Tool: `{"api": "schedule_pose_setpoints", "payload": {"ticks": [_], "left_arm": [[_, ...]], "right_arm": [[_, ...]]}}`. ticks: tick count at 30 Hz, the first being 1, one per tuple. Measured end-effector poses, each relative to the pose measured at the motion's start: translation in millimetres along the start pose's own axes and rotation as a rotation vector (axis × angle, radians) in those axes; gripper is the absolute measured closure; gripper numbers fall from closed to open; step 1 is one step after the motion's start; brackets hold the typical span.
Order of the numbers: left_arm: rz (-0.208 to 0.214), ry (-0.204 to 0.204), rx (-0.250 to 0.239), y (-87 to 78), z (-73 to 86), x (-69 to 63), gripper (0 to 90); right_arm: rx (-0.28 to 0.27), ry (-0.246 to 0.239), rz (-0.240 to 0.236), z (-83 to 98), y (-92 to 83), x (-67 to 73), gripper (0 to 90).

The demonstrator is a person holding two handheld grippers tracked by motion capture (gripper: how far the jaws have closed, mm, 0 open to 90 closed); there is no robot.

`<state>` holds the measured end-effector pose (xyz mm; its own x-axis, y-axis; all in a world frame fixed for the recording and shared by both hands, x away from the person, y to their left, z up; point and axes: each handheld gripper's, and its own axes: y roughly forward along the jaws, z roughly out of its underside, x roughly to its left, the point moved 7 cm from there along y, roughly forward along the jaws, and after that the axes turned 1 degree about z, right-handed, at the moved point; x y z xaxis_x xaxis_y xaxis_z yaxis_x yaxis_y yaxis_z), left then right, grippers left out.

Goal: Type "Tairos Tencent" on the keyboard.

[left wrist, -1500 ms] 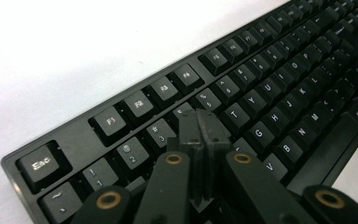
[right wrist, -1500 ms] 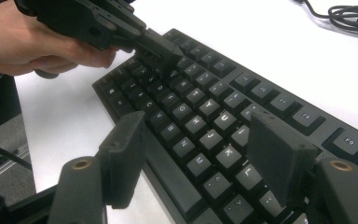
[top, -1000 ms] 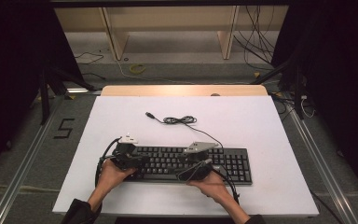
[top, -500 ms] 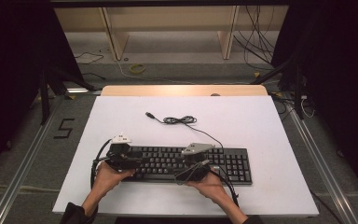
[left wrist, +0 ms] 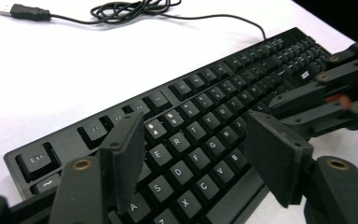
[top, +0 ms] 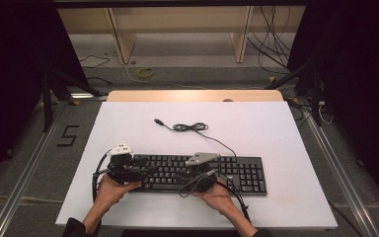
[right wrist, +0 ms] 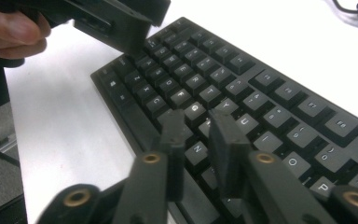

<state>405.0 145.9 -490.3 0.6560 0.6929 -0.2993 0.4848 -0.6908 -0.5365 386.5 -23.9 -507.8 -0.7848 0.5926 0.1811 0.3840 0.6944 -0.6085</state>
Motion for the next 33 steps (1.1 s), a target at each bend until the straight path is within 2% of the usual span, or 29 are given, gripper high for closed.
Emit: {"api": "schedule_pose_setpoints", "payload": {"ticks": [9, 16, 33], "left_arm": [[0.014, 0.008, -0.027, -3.7, 1.5, -6.0, 35.9], [0.018, 0.005, -0.045, -6.7, 4.0, -8.7, 34.5], [0.030, 0.007, -0.043, -8.0, 10.7, -12.2, 32.4]], "right_arm": [[0.028, -0.008, 0.002, 3.8, 6.0, 0.6, 87.4], [0.042, -0.015, 0.006, 6.0, 11.4, 1.4, 88.3], [0.077, -0.028, 0.031, 11.6, 19.9, -0.1, 90.0]]}}
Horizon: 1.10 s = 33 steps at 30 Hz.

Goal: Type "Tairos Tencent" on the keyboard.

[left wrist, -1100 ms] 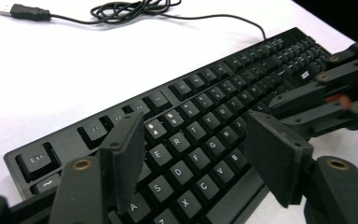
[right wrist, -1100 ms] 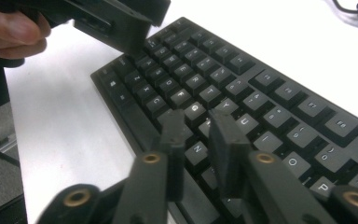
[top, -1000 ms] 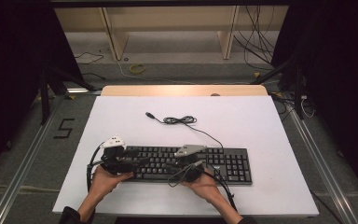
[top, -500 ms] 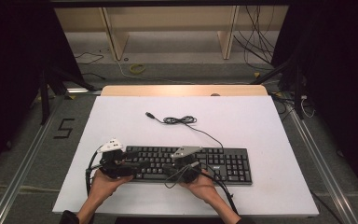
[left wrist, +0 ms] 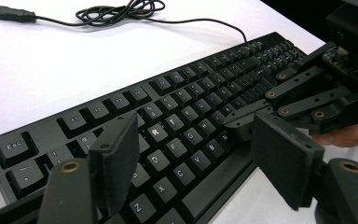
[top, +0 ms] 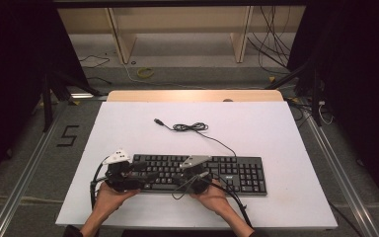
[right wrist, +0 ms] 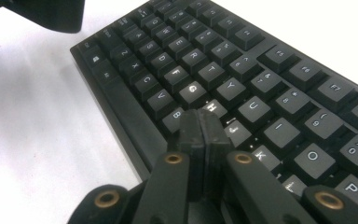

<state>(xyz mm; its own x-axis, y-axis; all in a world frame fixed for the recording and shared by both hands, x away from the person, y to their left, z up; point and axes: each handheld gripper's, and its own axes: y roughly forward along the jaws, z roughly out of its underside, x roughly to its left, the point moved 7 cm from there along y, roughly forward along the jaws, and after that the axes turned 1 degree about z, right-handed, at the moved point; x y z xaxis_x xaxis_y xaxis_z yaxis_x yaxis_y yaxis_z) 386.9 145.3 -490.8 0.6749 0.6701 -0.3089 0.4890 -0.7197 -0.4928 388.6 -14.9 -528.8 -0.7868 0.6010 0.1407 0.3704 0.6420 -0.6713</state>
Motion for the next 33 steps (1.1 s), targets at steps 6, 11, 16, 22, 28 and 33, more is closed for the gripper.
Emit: {"api": "schedule_pose_setpoints", "payload": {"ticks": [6, 11, 16, 22, 28, 33], "left_arm": [[-0.002, -0.001, 0.003, 0.3, 0.4, 1.6, 32.6], [-0.006, -0.001, 0.003, 0.8, 0.4, 2.9, 32.7], [-0.010, -0.008, -0.003, 0.2, 0.0, 5.0, 32.9], [-0.016, -0.006, -0.003, 0.2, -0.2, 7.3, 32.9], [-0.018, -0.007, 0.003, 1.1, -0.5, 8.0, 32.9], [-0.020, -0.007, 0.002, 2.0, -1.8, 8.2, 32.8]], "right_arm": [[0.001, -0.028, 0.016, 1.5, 2.7, 1.1, 90.0], [0.000, -0.019, 0.016, 1.4, 2.3, 1.1, 90.0], [-0.016, 0.019, -0.006, -0.4, -1.0, -1.0, 85.8], [-0.040, 0.038, -0.013, -2.4, -9.5, -2.5, 82.1], [-0.053, 0.049, -0.011, -1.3, -15.2, -7.7, 75.8], [-0.078, 0.063, -0.019, -3.7, -22.6, -9.7, 69.9]]}}
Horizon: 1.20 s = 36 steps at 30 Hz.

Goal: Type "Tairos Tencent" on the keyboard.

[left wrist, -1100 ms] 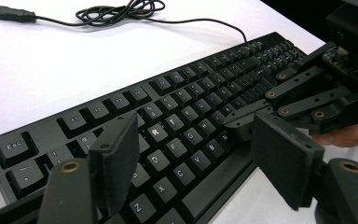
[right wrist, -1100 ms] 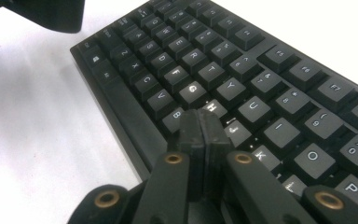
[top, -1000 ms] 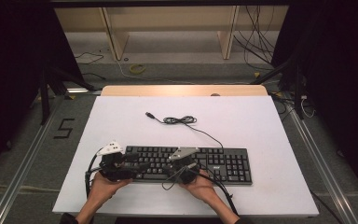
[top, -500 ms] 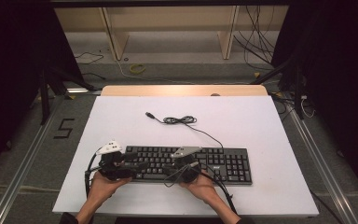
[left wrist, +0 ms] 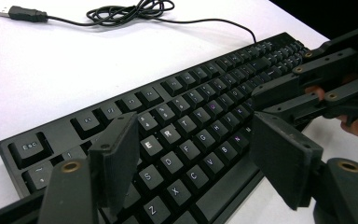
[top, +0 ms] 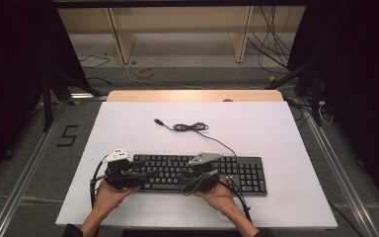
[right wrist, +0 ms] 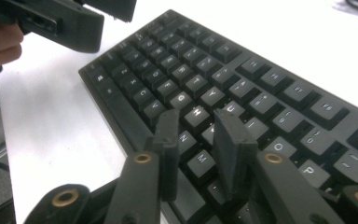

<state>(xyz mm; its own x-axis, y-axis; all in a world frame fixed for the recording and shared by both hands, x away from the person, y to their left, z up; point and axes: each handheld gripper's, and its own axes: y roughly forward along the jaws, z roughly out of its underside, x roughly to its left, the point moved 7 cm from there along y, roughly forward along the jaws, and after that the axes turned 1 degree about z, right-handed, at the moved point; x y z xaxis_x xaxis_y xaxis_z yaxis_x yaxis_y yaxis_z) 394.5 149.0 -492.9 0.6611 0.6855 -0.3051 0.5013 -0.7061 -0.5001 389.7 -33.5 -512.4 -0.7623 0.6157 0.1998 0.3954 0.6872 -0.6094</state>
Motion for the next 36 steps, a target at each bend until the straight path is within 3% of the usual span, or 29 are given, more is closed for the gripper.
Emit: {"api": "schedule_pose_setpoints", "payload": {"ticks": [15, 23, 31, 36], "left_arm": [[-0.002, 0.015, 0.027, 9.1, -4.9, 1.3, 32.8], [-0.007, 0.026, 0.072, 21.5, -6.8, 1.5, 34.3], [-0.012, 0.031, 0.120, 32.2, -6.0, 2.6, 46.7], [-0.020, 0.058, 0.152, 38.9, -5.8, 0.3, 58.7]], "right_arm": [[-0.044, 0.021, -0.012, -4.5, -17.7, -6.1, 56.7], [-0.057, 0.021, -0.009, -4.1, -26.9, -10.8, 51.3], [-0.077, 0.026, -0.014, -4.3, -33.1, -12.6, 49.5], [-0.089, 0.028, -0.016, -3.9, -37.3, -13.3, 48.0]]}}
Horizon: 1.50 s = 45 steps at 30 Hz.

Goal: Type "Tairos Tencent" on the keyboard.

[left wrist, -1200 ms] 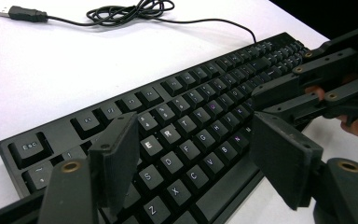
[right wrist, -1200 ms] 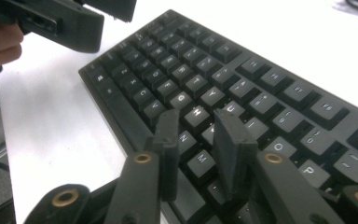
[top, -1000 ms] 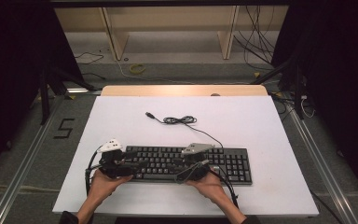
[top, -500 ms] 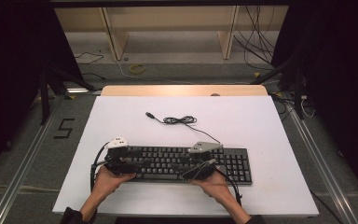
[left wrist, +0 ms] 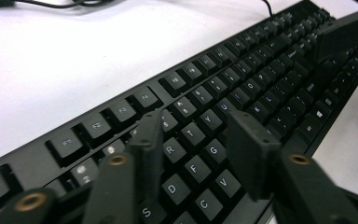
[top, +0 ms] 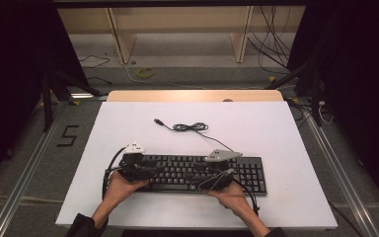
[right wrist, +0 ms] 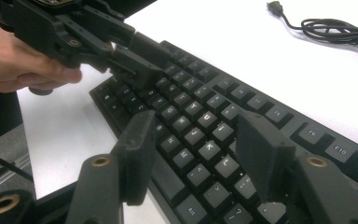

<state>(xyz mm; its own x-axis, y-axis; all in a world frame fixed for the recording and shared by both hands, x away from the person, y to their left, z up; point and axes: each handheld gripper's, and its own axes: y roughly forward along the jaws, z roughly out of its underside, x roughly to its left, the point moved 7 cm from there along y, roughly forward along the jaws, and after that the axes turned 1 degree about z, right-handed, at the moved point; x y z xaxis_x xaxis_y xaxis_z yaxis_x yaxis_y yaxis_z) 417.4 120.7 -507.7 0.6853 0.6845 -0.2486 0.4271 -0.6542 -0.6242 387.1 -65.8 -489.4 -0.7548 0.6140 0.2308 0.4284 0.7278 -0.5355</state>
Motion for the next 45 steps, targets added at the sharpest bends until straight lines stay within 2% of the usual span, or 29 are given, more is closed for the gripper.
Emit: {"api": "schedule_pose_setpoints", "payload": {"ticks": [2, 6, 11, 18, 37, 42, 45], "left_arm": [[-0.002, 0.016, 0.012, 3.2, -0.6, -0.4, 62.6], [0.012, 0.021, 0.035, 9.1, -1.7, -2.8, 70.2], [0.005, 0.035, 0.055, 14.2, -3.0, -3.1, 79.4], [-0.001, 0.046, 0.063, 18.6, -3.4, -1.0, 88.8], [-0.002, 0.061, 0.103, 27.8, -2.6, -3.6, 89.4], [0.008, 0.035, 0.109, 29.5, -0.1, -2.3, 89.6], [0.003, 0.039, 0.108, 29.5, -0.2, -2.6, 89.6]], "right_arm": [[-0.004, -0.003, 0.000, 0.5, -0.9, -0.3, 47.9], [-0.006, -0.008, -0.002, 0.9, -3.2, 0.4, 47.1], [-0.006, -0.011, -0.005, 2.2, -5.1, 1.0, 46.5], [-0.010, -0.015, -0.010, 2.9, -6.1, 2.7, 45.4], [-0.014, -0.009, -0.009, 3.5, -10.8, 2.8, 41.7], [-0.015, -0.010, -0.008, 3.9, -11.2, 2.8, 41.8], [-0.014, -0.013, -0.006, 4.0, -11.7, 2.7, 41.8]]}}
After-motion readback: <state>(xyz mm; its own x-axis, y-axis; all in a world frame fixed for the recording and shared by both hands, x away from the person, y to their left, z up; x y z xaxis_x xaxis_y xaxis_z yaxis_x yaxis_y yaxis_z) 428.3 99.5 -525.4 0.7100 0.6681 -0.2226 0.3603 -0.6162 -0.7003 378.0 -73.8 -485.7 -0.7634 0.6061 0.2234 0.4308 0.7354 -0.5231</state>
